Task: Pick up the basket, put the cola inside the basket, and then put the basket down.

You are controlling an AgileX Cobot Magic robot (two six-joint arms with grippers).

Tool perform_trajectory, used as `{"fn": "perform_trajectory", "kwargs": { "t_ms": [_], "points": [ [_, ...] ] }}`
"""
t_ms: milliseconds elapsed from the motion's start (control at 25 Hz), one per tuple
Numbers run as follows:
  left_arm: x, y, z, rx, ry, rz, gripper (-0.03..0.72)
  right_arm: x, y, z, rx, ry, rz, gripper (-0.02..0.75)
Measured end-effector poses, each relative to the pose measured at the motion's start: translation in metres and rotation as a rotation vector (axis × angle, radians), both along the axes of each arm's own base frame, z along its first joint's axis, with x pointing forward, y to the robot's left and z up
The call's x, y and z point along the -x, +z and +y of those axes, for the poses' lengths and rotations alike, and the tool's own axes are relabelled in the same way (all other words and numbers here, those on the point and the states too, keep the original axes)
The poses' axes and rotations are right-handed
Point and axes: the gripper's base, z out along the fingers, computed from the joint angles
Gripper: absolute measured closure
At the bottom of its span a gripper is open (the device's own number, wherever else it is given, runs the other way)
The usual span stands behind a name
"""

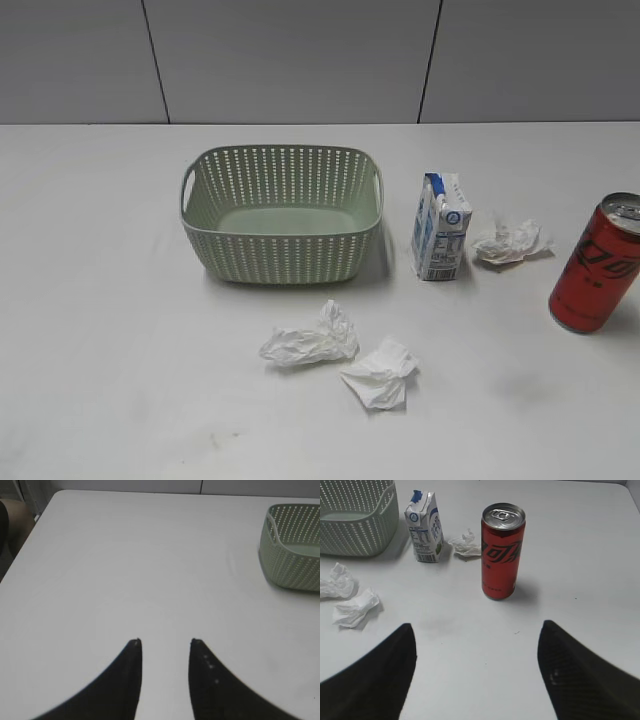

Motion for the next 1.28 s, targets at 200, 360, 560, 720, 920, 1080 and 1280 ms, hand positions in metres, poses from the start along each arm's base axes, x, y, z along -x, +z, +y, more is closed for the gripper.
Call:
{"fn": "perform_trajectory", "kwargs": {
  "t_ms": [200,360,560,720,920,1080,1280],
  "points": [
    [0.0000,0.0000,0.0000,0.000,0.000,0.000,0.436,0.0000,0.0000,0.0000,0.000,0.000,0.000,0.153],
    [0.0000,0.0000,0.0000,0.000,0.000,0.000,0.436,0.0000,0.0000,0.0000,0.000,0.000,0.000,0.153],
    [0.0000,0.0000,0.0000,0.000,0.000,0.000,0.436,0.0000,0.0000,0.0000,0.000,0.000,0.000,0.153],
    [0.0000,0.0000,0.0000,0.000,0.000,0.000,0.436,0.0000,0.0000,0.0000,0.000,0.000,0.000,0.153],
    [0.0000,0.0000,0.0000,0.000,0.000,0.000,0.436,0.0000,0.0000,0.0000,0.000,0.000,0.000,0.153],
    [0.0000,0.0000,0.0000,0.000,0.000,0.000,0.436,0.0000,0.0000,0.0000,0.000,0.000,0.000,0.153],
    [0.0000,0.0000,-0.0001,0.001,0.000,0.000,0.436,0.0000,0.0000,0.0000,0.000,0.000,0.000,0.153]
  ]
}}
